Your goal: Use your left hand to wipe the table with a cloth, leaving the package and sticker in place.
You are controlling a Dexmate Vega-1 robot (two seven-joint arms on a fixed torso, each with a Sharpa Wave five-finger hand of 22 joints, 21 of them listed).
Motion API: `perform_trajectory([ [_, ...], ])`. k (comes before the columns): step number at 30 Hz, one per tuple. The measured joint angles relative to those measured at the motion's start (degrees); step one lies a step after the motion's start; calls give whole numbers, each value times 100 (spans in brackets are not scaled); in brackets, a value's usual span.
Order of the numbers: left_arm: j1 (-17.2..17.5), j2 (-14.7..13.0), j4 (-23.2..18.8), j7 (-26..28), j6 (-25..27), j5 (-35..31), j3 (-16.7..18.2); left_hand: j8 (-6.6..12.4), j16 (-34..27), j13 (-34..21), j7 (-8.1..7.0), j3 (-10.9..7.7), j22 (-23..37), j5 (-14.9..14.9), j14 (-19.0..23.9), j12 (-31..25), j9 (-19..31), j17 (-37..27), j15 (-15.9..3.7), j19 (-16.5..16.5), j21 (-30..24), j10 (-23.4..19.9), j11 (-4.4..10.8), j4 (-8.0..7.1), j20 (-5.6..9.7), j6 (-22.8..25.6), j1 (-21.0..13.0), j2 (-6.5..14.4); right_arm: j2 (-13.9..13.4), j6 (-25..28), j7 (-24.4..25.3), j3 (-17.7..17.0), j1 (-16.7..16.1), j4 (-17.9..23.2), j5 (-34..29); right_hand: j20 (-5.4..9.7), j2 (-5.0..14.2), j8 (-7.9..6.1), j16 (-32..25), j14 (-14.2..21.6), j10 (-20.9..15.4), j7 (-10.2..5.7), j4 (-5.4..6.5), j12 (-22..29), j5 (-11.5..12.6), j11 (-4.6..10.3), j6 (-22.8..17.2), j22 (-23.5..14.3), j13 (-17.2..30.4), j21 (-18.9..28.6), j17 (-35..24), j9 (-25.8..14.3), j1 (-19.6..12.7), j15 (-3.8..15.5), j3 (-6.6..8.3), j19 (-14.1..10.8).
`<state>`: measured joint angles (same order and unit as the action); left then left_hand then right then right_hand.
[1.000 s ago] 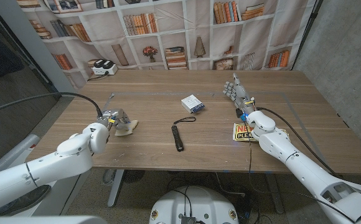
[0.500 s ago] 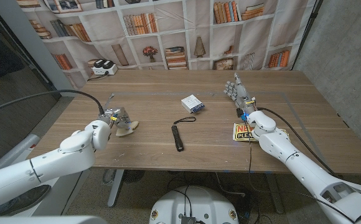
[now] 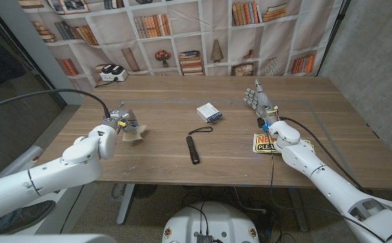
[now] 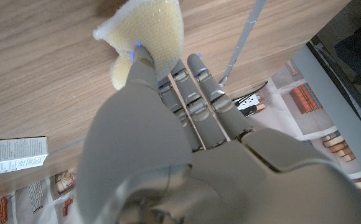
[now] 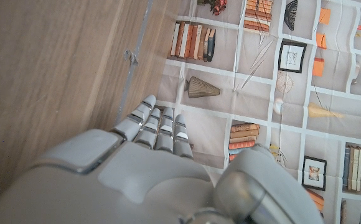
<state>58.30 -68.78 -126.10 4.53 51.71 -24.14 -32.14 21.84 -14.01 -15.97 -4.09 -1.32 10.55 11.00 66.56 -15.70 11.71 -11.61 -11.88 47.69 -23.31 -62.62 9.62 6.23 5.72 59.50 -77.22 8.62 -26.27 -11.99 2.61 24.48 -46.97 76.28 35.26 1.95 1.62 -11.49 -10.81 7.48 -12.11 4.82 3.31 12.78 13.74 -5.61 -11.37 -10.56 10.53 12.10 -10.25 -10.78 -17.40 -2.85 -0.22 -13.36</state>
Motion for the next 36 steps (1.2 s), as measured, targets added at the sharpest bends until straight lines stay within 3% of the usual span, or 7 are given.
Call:
perform_trajectory([
  [9,183,-76,-42,295,18,52,256,13,2,-39,1,1,0,-8,0,0,-15,-28,0,0,0,-9,9,0,0,-1,0,0,8,-17,-23,-1,-12,-17,11,0,0,0,0,31,-23,0,0,0,0,-23,0,0,0,0,0,0,0,-30,0,0],
  [17,164,10,248,549,-371,116,348,13,27,-89,-10,1,-1,10,1,2,-14,-29,-1,-3,0,-10,11,-1,2,11,0,0,11,-27,-30,-1,-25,-20,18,-1,25,0,0,32,-31,-1,1,0,0,-30,1,0,0,0,0,0,-25,-31,0,-1],
  [21,-32,140,510,549,-371,116,280,12,29,-121,-19,1,-1,10,20,3,-13,-48,-20,-46,1,-11,12,-1,2,20,0,0,11,-34,-18,-1,-25,-20,26,-21,23,0,0,33,-31,-1,1,0,0,-30,1,1,0,0,0,0,-23,-30,0,-21],
  [22,-92,181,581,578,-847,59,249,12,34,-128,-19,1,-1,10,20,3,-13,-49,-20,-47,0,-11,12,-1,2,20,0,0,9,-37,-11,-14,-68,-3,28,-21,23,0,0,33,-31,-1,1,0,0,-30,1,1,0,0,0,0,-23,-30,0,-21],
  [28,-425,419,953,472,-1354,-100,84,11,34,-169,-19,1,7,7,20,3,-11,-53,-20,-46,1,12,39,-1,1,20,0,0,2,-69,29,-38,-114,31,42,-21,23,0,0,33,-31,-1,-15,0,0,-30,1,1,0,0,0,0,-23,-30,-17,-21],
  [31,-610,549,1145,472,-1354,-100,-14,8,35,-173,-19,1,27,6,20,3,-10,-53,-20,-46,1,11,39,-1,1,20,0,0,-1,-96,70,-49,-135,50,47,-21,23,0,0,33,-31,-1,-26,0,0,-30,1,1,0,0,0,0,-23,-30,-6,-21],
  [36,-893,764,1440,304,-1974,-385,-164,45,38,-203,-19,1,26,5,20,4,-10,-79,-20,-77,1,9,40,-1,-30,20,0,0,-30,-129,118,-111,-229,145,55,-21,45,0,0,33,-31,-1,-32,0,-44,-30,1,1,0,0,0,0,-45,-30,0,-21],
])
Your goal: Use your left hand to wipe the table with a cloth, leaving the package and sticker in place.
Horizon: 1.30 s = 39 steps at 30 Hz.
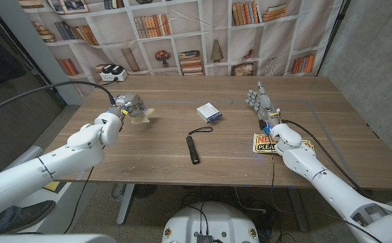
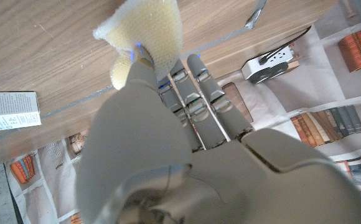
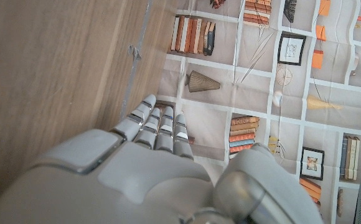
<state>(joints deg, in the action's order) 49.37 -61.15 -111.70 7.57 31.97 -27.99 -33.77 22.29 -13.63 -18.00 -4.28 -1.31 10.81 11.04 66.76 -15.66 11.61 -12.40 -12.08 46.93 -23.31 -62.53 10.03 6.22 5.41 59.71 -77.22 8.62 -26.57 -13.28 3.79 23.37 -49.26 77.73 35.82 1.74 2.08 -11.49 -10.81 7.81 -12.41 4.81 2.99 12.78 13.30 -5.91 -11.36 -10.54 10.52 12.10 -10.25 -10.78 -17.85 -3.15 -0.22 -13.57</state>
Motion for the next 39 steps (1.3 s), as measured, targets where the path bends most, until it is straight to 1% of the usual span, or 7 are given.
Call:
perform_trajectory([
  [2,-141,121,158,0,0,0,-77,0,0,-9,10,0,0,-1,0,3,0,0,0,0,0,-2,1,0,0,10,0,0,0,-10,22,0,0,0,2,0,0,0,0,18,0,0,0,0,0,0,0,0,0,0,0,0,0,18,0,0],
  [4,-251,212,279,-113,-347,-169,-144,1,1,-24,11,0,0,-4,0,18,0,0,0,0,0,-4,2,0,0,10,0,0,-26,-23,53,-36,-57,72,3,0,0,0,0,18,-29,24,0,0,0,28,-24,0,0,0,0,0,0,18,0,0],
  [9,-516,436,572,-251,-693,-347,-296,1,11,-55,-18,0,0,-20,0,22,-10,0,0,-10,0,-5,1,0,11,43,0,0,-49,-43,106,-70,-107,134,4,0,0,0,0,18,-30,32,0,0,0,30,-32,0,0,0,0,0,0,18,0,0],
  [20,-908,863,1126,-469,-1362,-629,-584,43,12,-124,-23,0,0,-19,0,44,-31,-29,0,-30,2,-33,-24,0,-10,58,0,0,-69,-56,218,-110,-163,220,-7,32,0,0,0,96,-102,1,-16,0,0,20,-63,1,0,0,0,0,0,52,-16,-32],
  [30,-1117,1082,1360,-718,-1588,-911,-759,42,18,-156,-22,0,-1,-20,0,61,-47,-29,-1,-75,3,-50,-39,0,11,58,-14,-16,-34,-71,207,-113,-96,128,-11,32,0,0,0,111,-102,31,-15,0,0,20,-94,1,0,0,0,0,0,50,-16,-32],
  [31,-1117,1082,1360,-728,-1596,-924,-759,42,19,-156,-33,0,-1,-20,-2,61,-48,-29,-3,-81,3,-66,-23,0,0,71,-52,-54,-30,-71,207,-112,-90,120,-11,32,0,0,0,111,-102,31,-15,0,0,20,-93,1,0,0,0,0,0,50,-16,-32],
  [39,-1242,1302,1604,-792,-1720,-1098,-924,41,56,-157,-12,0,-1,-22,-21,67,-81,-28,-26,-81,3,-89,1,0,0,111,-50,-55,-2,-83,167,-101,0,20,-19,53,1,0,0,111,-102,31,-15,0,0,20,-93,1,0,0,0,0,-1,50,-16,-53],
])
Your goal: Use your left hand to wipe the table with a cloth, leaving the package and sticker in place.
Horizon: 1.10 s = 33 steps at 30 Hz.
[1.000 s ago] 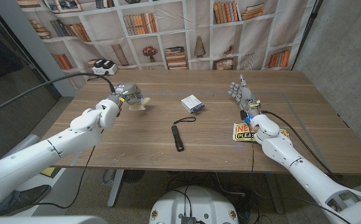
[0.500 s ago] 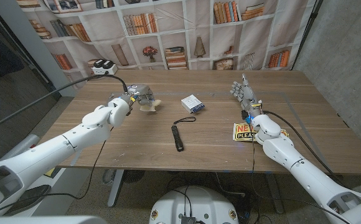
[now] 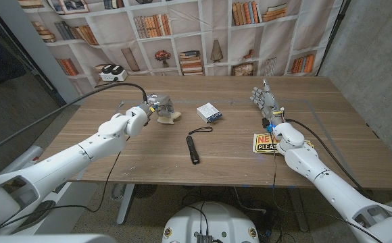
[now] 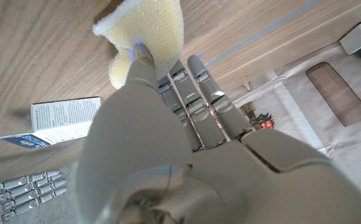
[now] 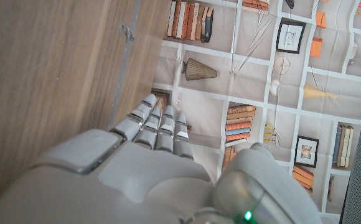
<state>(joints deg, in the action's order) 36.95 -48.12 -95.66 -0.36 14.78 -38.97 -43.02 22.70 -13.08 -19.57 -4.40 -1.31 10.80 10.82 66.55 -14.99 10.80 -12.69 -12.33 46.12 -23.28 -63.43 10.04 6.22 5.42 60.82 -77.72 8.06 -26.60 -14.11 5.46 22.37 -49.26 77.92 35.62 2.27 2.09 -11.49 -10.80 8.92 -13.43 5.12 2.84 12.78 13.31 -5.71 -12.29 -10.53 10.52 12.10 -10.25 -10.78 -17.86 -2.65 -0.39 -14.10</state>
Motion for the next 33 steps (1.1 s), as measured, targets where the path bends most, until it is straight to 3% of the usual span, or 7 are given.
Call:
perform_trajectory([
  [10,4,137,173,-38,-49,11,-84,23,11,-42,-28,0,0,-3,6,45,-4,3,-6,-32,0,0,0,0,-30,32,24,-22,29,-4,-38,12,56,-86,-2,9,21,0,0,0,0,-22,0,0,0,0,-22,0,0,0,0,0,-21,0,0,-10],
  [12,23,147,180,-43,-49,40,-85,23,22,-46,-28,-158,0,-23,6,60,-4,7,-6,-41,0,0,0,-158,-20,32,24,-22,31,-4,-41,14,59,-97,-2,10,21,0,0,0,0,-22,0,0,0,0,-21,0,0,0,0,0,-21,0,0,-10],
  [19,148,151,147,-51,-6,169,-70,14,26,-51,-27,-158,0,-25,5,67,-4,6,-5,-61,0,0,1,-158,0,31,24,-22,42,-4,-45,18,60,-116,4,9,21,0,0,0,-31,-22,-16,0,-26,-30,-21,1,0,-28,0,0,-21,0,17,-9],
  [22,267,109,31,-59,59,196,-46,-1,44,-52,-26,-231,0,-27,-19,88,-4,4,-28,-61,0,0,0,-231,0,30,25,-21,47,-4,-56,25,61,-125,11,9,21,0,0,0,-31,-34,-16,0,-45,-30,-33,0,0,-28,0,0,-21,0,17,-9],
  [30,472,-13,-231,-149,328,223,2,-8,55,-77,-25,-244,-1,-48,-28,110,-3,2,-35,-92,-24,0,0,-244,-32,27,26,-20,61,-4,-86,55,83,-144,16,9,21,0,0,-1,-31,-42,-16,0,-45,-30,-41,1,0,-27,0,0,-21,0,17,-9],
  [31,701,-178,-563,-174,375,223,65,-4,55,-77,-20,-243,0,-48,-28,111,-3,2,-35,-92,-26,0,0,-244,-32,21,26,-20,62,-2,-109,57,83,-146,19,9,21,0,0,-1,-31,-42,-16,0,-45,-30,-41,1,0,-28,0,0,-21,0,17,-9],
  [33,772,-231,-666,-212,449,218,86,1,56,-81,-21,-243,0,-49,-38,114,-3,2,-27,-92,-26,0,0,-244,-32,22,27,-20,62,4,-112,60,84,-149,20,9,21,0,0,-1,-31,-42,-16,0,-45,-30,-41,1,0,-27,0,0,-21,0,17,-9],
])
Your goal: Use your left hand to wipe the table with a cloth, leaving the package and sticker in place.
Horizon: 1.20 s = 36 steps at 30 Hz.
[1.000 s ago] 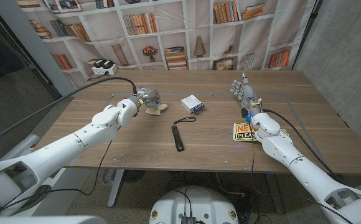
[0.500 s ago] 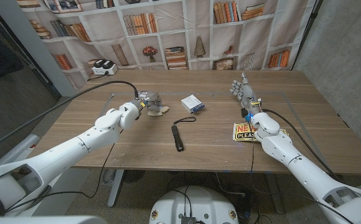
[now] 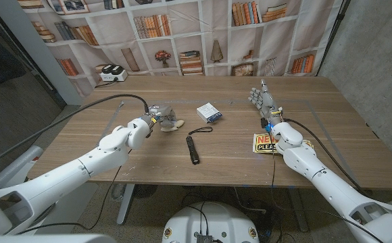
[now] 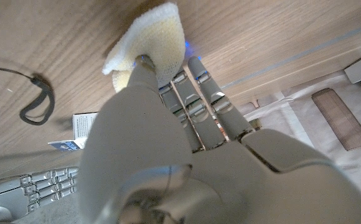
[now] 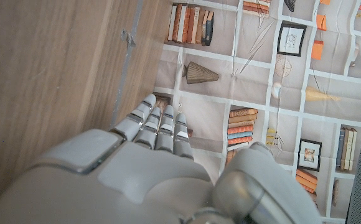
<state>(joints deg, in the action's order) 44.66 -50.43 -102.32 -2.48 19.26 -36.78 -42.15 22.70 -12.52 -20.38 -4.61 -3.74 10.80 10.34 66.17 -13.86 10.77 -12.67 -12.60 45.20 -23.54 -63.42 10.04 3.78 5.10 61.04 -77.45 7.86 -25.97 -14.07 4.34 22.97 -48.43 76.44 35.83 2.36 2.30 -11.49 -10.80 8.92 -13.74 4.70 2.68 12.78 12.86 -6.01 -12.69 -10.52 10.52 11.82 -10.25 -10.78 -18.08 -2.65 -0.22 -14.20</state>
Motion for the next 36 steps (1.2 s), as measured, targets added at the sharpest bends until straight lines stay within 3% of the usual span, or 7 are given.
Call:
perform_trajectory([
  [7,285,-175,-294,-2,253,-30,161,0,0,-40,-2,-2,0,4,0,19,0,0,1,0,0,0,0,2,0,1,74,-1,4,41,-31,14,12,-41,18,0,0,0,0,0,0,0,0,0,0,0,0,0,0,0,0,0,0,0,0,0],
  [14,304,-142,-101,171,355,9,282,0,-29,-52,-9,-36,0,8,0,19,3,-27,1,0,0,-22,-21,15,0,7,73,-2,16,74,-74,28,40,-83,34,0,30,0,0,0,0,0,0,0,0,0,0,0,0,0,0,0,-30,0,0,0],
  [23,-155,146,503,405,224,24,141,0,-29,-77,-10,-43,0,30,0,20,5,-27,2,1,0,-43,-20,9,0,9,72,-2,23,84,-51,35,58,-113,43,0,30,0,0,0,0,0,0,0,0,0,0,0,0,0,0,0,-30,0,0,0],
  [36,-942,633,1351,575,-745,-189,-313,-9,-28,-121,-9,-60,0,29,-10,63,4,-24,12,1,-21,-43,-19,-5,0,9,72,-2,-5,78,52,-34,-28,-49,48,0,30,0,0,0,-23,32,0,0,-38,23,-32,0,0,0,0,0,-30,0,0,0],
])
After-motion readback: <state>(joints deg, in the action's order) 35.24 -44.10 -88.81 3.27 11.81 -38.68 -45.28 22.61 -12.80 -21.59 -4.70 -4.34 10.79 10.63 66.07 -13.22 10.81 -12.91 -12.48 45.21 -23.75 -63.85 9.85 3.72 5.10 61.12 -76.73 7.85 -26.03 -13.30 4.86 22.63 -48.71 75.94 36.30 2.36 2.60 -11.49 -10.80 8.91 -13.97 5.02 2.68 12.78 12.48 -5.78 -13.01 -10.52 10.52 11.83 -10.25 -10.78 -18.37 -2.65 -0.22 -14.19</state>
